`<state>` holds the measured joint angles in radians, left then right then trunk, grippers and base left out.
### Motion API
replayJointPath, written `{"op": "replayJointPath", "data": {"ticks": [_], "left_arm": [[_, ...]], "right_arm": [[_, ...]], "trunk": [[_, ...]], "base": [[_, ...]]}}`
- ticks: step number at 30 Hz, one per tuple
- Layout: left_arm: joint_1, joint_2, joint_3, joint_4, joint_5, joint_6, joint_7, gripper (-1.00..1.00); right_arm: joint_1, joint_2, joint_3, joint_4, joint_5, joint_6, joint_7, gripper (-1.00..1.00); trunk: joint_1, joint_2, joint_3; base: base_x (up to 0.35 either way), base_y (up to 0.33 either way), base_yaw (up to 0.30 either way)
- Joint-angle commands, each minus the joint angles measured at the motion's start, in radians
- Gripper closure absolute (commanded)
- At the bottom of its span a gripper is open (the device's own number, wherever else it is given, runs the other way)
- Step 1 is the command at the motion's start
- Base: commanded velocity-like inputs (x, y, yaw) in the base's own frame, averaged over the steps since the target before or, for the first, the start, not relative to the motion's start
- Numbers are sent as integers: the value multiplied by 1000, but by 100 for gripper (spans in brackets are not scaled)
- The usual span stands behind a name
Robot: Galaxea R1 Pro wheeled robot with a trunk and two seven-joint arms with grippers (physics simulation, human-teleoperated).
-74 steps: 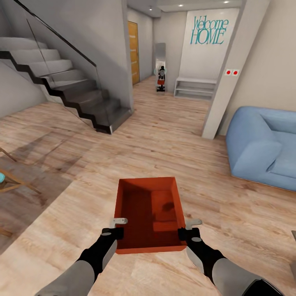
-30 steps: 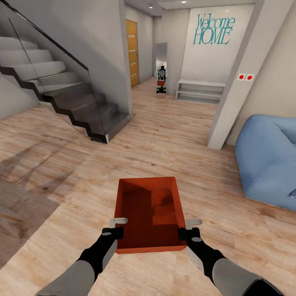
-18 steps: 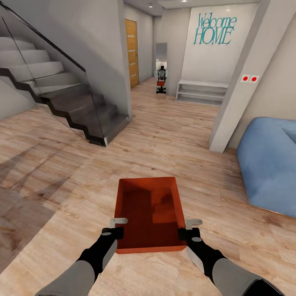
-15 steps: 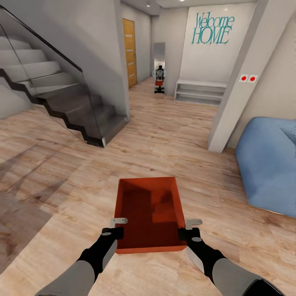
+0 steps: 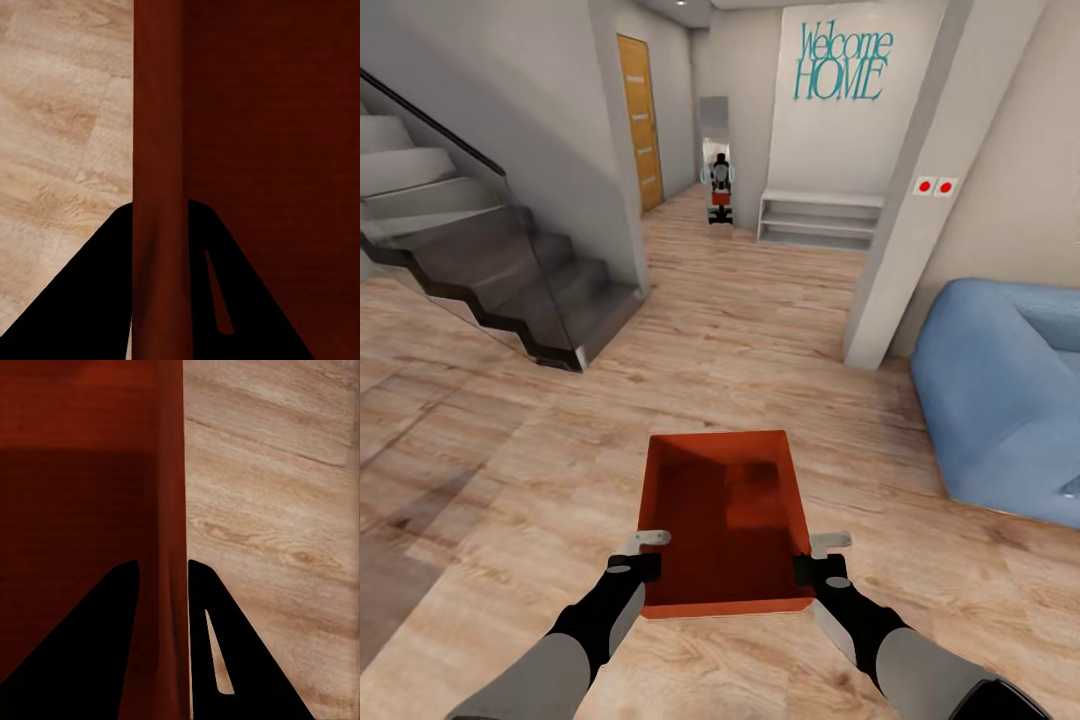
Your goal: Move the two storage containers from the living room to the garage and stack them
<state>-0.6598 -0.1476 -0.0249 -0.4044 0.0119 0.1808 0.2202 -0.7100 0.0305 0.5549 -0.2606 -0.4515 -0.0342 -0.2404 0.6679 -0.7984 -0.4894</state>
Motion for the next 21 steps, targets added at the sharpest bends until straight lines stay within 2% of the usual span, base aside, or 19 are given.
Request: {"op": "replayJointPath", "data": {"ticks": [1, 21], "left_arm": [[0, 19, -21, 7, 28, 5, 11, 100], [0, 19, -21, 7, 28, 5, 11, 100]], "right_arm": [[-2, -3, 0, -5, 4, -17, -8, 100], [-2, -4, -1, -5, 4, -16, -8, 100]], "trunk": [[1, -1, -1], [1, -1, -1]], "base": [[304, 0, -6], [304, 0, 0]]}}
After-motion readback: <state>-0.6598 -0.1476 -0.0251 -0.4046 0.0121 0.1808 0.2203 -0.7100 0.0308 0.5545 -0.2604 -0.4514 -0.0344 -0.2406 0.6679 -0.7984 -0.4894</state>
